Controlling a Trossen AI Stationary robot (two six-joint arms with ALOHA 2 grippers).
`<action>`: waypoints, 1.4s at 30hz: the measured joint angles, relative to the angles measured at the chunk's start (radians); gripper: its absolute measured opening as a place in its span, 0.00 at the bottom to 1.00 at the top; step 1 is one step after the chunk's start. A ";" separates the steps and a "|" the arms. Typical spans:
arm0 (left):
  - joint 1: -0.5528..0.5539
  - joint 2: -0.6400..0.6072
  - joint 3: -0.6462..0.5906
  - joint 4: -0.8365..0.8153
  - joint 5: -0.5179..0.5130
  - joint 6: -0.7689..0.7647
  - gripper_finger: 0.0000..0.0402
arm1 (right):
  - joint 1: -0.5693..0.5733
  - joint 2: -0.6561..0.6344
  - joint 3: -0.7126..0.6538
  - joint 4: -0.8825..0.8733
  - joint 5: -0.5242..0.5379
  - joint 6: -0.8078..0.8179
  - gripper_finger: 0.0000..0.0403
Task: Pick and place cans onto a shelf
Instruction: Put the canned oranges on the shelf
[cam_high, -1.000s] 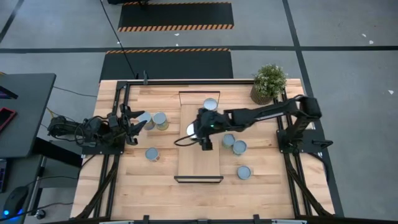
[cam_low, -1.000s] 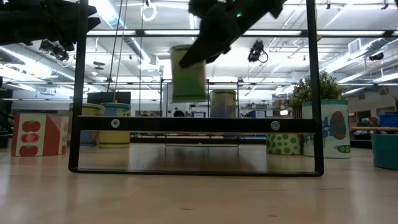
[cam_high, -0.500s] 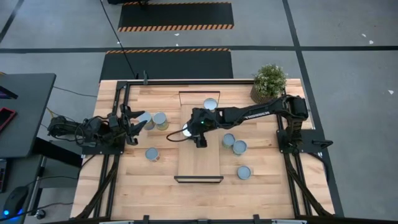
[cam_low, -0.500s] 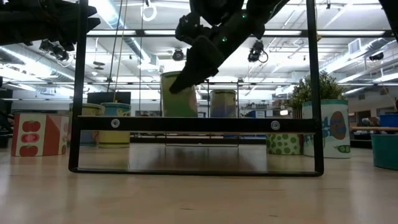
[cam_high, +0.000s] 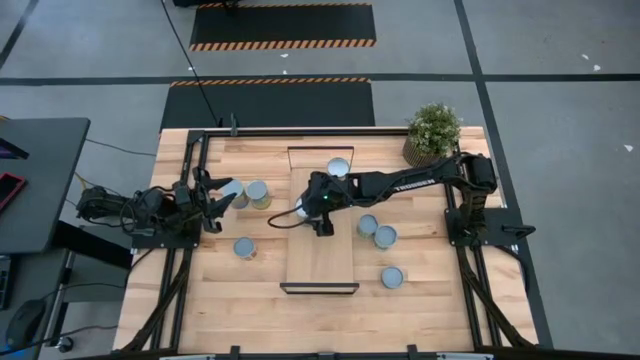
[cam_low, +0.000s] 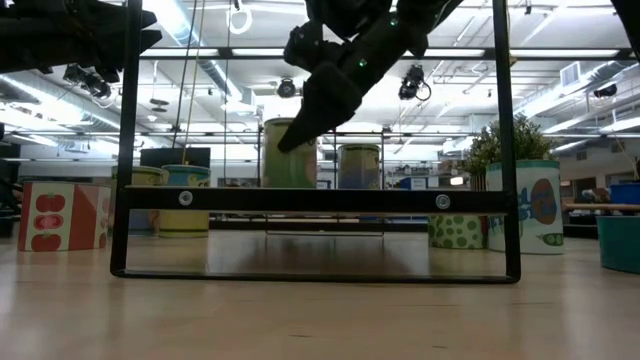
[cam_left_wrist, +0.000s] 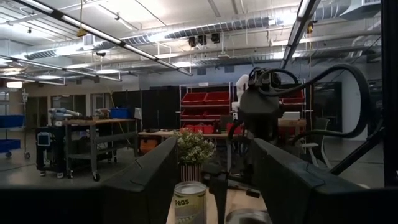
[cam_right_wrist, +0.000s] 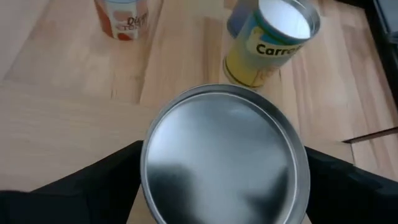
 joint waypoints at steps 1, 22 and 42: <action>0.000 0.000 0.000 0.001 0.000 0.000 0.52 | 0.002 -0.003 0.000 -0.001 0.006 -0.004 0.95; 0.000 0.000 0.000 0.000 0.000 0.000 0.52 | 0.022 -0.017 0.001 0.002 0.249 -0.182 0.95; 0.000 0.000 0.000 0.001 0.000 0.000 0.52 | -0.005 -0.017 0.001 -0.005 0.192 -0.129 0.99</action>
